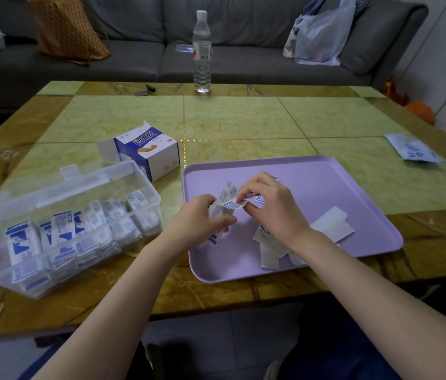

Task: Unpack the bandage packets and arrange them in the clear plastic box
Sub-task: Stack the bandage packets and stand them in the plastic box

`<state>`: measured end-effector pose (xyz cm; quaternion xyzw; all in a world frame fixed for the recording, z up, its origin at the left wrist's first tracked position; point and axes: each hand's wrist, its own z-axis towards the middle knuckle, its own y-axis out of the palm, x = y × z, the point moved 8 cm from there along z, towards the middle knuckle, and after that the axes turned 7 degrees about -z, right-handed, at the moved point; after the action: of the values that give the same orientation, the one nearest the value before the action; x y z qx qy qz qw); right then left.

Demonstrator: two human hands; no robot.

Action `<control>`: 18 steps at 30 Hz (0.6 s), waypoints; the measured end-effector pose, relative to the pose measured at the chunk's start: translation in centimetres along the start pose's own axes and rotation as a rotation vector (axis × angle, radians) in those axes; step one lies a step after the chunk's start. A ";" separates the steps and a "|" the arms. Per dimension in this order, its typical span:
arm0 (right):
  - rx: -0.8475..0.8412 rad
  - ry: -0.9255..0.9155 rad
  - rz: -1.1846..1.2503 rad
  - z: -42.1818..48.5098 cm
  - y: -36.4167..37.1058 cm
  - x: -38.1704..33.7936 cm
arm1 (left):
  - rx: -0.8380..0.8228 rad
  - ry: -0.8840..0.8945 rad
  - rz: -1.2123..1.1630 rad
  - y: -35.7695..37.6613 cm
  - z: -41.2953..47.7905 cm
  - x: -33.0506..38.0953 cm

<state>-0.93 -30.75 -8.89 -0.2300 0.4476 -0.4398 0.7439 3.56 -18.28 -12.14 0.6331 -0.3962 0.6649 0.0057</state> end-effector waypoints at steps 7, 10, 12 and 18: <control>0.055 -0.135 -0.054 -0.8 -0.4 -2.0 | 0.015 0.037 0.003 -0.2 -1.1 1.1; 0.053 -0.167 -0.054 -0.9 -0.2 -2.7 | 0.049 0.000 -0.016 -0.4 -1.2 0.8; 0.012 -0.150 -0.041 -1.1 0.3 -2.8 | 0.082 -0.026 -0.052 -0.7 -1.2 0.5; -0.025 0.042 -0.071 -1.6 1.0 -1.6 | 0.183 0.103 0.314 -0.9 -1.6 1.2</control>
<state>-2.17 -28.75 -9.65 -0.2455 0.4601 -0.4652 0.7152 2.43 -17.40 -10.44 0.5265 -0.4275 0.7222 -0.1355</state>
